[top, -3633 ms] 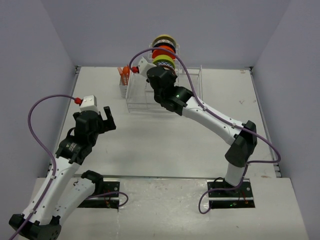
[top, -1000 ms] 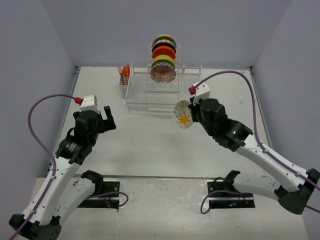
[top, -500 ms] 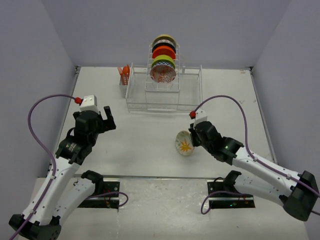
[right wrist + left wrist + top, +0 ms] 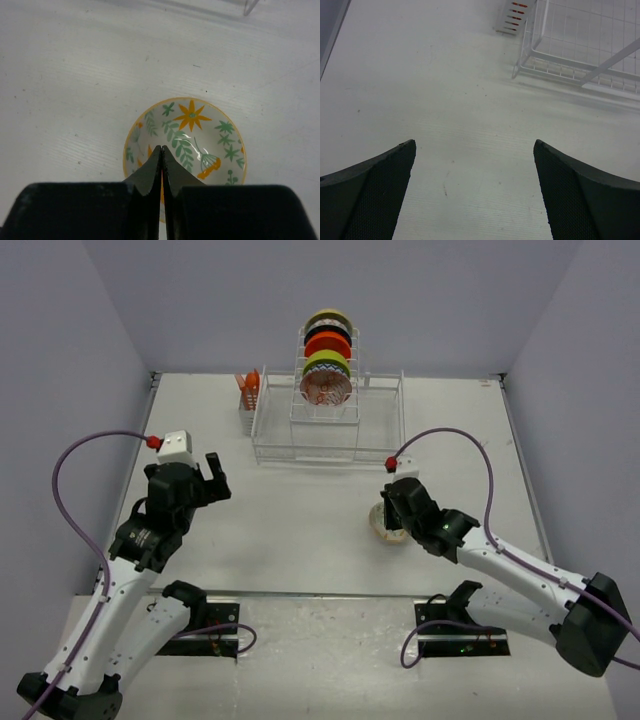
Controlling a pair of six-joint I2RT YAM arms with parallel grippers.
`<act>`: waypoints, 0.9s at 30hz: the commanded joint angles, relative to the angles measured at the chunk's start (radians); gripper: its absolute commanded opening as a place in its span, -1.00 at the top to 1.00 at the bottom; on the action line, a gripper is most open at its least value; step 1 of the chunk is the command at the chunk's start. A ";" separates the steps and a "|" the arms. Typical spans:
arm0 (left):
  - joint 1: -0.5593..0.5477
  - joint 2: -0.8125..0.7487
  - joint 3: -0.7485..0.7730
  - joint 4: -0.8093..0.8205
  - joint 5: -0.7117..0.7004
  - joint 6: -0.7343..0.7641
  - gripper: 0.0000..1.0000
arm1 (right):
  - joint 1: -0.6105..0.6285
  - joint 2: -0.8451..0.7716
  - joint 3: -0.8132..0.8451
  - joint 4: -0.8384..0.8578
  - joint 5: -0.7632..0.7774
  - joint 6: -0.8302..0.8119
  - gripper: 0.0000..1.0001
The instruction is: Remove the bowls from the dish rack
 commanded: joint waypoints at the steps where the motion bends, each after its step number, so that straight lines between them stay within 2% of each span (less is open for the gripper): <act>1: -0.006 -0.011 -0.003 0.034 -0.008 0.010 -1.00 | -0.005 -0.007 0.059 -0.015 0.013 0.048 1.00; 8: -0.006 -0.016 -0.003 0.034 -0.006 0.010 -1.00 | -0.003 -0.001 0.122 -0.044 -0.028 0.054 1.00; 10: -0.006 -0.014 -0.003 0.036 -0.003 0.012 -1.00 | -0.001 -0.001 0.183 -0.047 -0.045 0.031 1.00; 11: -0.006 -0.013 -0.003 0.036 -0.003 0.012 -1.00 | -0.002 0.002 0.208 -0.050 -0.050 0.001 0.92; 12: -0.006 -0.010 -0.003 0.036 -0.003 0.012 -1.00 | -0.002 0.007 0.268 -0.062 -0.050 -0.016 0.80; 13: -0.006 -0.010 -0.003 0.036 -0.003 0.012 -1.00 | -0.002 0.015 0.300 -0.069 -0.032 -0.036 0.56; 14: -0.006 -0.010 -0.003 0.036 -0.003 0.012 -1.00 | 0.000 0.039 0.334 -0.081 -0.016 -0.074 -0.16; 15: -0.006 -0.011 -0.003 0.034 -0.005 0.012 -1.00 | 0.000 0.056 0.406 -0.107 0.001 -0.094 -0.44; 16: -0.006 -0.011 -0.003 0.034 -0.006 0.010 -1.00 | 0.000 0.077 0.444 -0.121 0.030 -0.139 -0.63; 20: -0.006 -0.020 -0.003 0.034 -0.011 0.010 -1.00 | -0.001 0.214 0.646 -0.158 0.094 -0.254 -0.79; 24: -0.006 -0.020 -0.003 0.033 -0.014 0.009 -1.00 | 0.000 0.353 0.828 -0.167 0.185 -0.387 -0.79; 27: -0.006 -0.017 -0.003 0.033 -0.013 0.009 -1.00 | 0.000 0.473 0.952 -0.130 0.294 -0.595 -0.75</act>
